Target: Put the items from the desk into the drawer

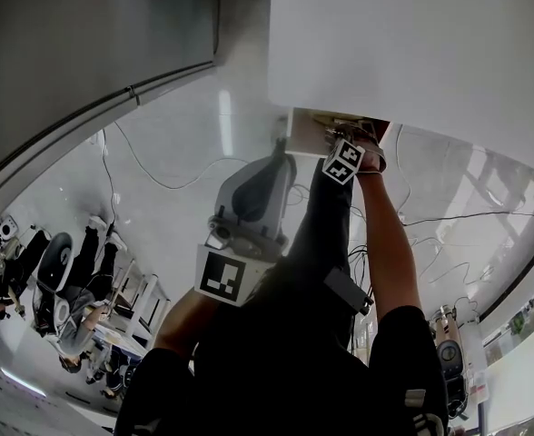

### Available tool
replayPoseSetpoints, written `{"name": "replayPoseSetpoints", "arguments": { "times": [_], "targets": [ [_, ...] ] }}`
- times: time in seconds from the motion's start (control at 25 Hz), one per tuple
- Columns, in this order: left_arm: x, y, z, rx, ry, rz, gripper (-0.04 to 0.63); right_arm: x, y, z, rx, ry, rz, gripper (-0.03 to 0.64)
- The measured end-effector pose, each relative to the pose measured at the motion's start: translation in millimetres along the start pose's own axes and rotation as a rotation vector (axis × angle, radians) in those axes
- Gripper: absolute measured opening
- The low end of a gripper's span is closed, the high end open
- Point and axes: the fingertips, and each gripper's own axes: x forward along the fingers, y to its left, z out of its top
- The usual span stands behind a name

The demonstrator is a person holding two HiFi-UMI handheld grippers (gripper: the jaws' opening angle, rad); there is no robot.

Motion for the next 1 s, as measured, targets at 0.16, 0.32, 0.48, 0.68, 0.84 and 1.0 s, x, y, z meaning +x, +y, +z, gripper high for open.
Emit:
{"name": "replayPoseSetpoints", "arguments": {
  "times": [0.16, 0.32, 0.48, 0.68, 0.84, 1.0],
  "targets": [
    [-2, 3, 1, -0.003, -0.006, -0.002, 0.002, -2, -5, -2, 0.034, 0.022, -0.022, 0.101],
    [-8, 2, 2, -0.004, -0.021, -0.004, 0.002, -11, -6, -10, 0.072, 0.031, -0.053, 0.101],
    [-21, -2, 4, -0.009, -0.047, -0.003, 0.002, -42, -1, -8, 0.226, -0.023, -0.069, 0.099],
    [-33, -4, 20, 0.02, -0.101, -0.023, 0.002, -104, -26, -4, 0.567, -0.147, -0.158, 0.047],
    [-35, -12, 45, 0.054, -0.16, -0.055, 0.002, -173, -60, 4, 0.736, -0.295, -0.252, 0.017],
    [-46, -24, 69, 0.076, -0.195, -0.077, 0.002, -258, -80, 25, 0.827, -0.48, -0.336, 0.005]
  ]
}}
